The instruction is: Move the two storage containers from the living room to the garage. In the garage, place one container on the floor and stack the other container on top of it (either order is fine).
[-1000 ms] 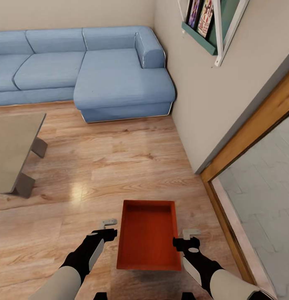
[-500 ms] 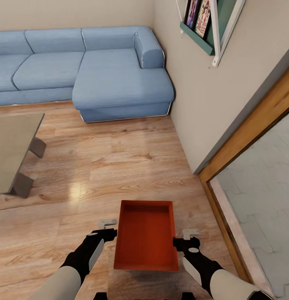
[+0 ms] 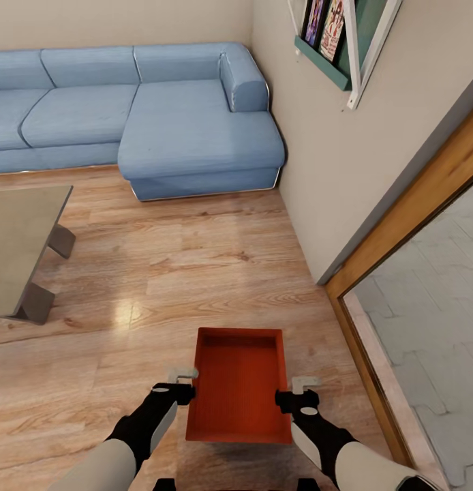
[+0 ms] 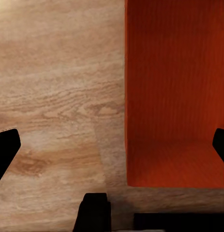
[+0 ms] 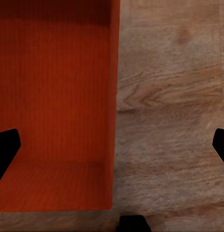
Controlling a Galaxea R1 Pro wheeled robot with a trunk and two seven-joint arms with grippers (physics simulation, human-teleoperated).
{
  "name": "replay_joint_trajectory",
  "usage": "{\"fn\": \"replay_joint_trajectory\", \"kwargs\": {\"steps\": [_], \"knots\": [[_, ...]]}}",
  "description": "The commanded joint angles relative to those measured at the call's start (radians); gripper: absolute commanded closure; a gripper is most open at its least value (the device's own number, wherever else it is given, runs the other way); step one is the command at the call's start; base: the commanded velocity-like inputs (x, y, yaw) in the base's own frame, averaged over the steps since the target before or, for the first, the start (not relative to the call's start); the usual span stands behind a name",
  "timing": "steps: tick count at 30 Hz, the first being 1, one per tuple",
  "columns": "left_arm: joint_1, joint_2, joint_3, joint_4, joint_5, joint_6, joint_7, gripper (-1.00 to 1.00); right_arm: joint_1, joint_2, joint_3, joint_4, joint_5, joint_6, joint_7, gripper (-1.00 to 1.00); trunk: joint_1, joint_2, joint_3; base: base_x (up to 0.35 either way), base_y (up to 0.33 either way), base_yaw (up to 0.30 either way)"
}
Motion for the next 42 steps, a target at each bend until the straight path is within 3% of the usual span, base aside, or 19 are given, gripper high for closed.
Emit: {"fn": "replay_joint_trajectory", "kwargs": {"steps": [1, 9, 32, 38, 42], "knots": [[0.000, 0.000, -0.013, 0.005, 0.007, 0.005, 0.009, -1.00, -0.001, 0.001, 0.008, 0.002, -0.011, -0.005, -0.004, -1.00, 0.000, 0.000, 0.000, 0.000, 0.000, 0.000], [0.000, -0.022, -0.023, 0.049, 0.006, -0.073, 0.011, -1.00, -0.001, -0.003, 0.007, 0.006, -0.016, -0.024, -0.004, -1.00, 0.000, 0.000, 0.000, 0.000, 0.000, 0.000], [0.000, -0.033, -0.016, -0.026, 0.009, -0.074, 0.008, -1.00, -0.001, -0.012, 0.006, 0.007, -0.017, -0.025, -0.004, -1.00, 0.000, 0.000, 0.000, 0.000, 0.000, 0.000], [0.000, -0.039, -0.013, -0.081, 0.018, -0.071, 0.108, -1.00, -0.001, -0.015, 0.006, -0.011, -0.016, -0.024, -0.007, -1.00, 0.008, -0.014, -0.007, 0.000, 0.000, 0.000], [0.000, -0.037, -0.013, -0.083, 0.019, -0.071, 0.116, -1.00, -0.001, -0.015, 0.006, -0.014, -0.012, -0.024, -0.007, -1.00, 0.023, -0.042, -0.019, 0.000, 0.000, 0.000]]}}
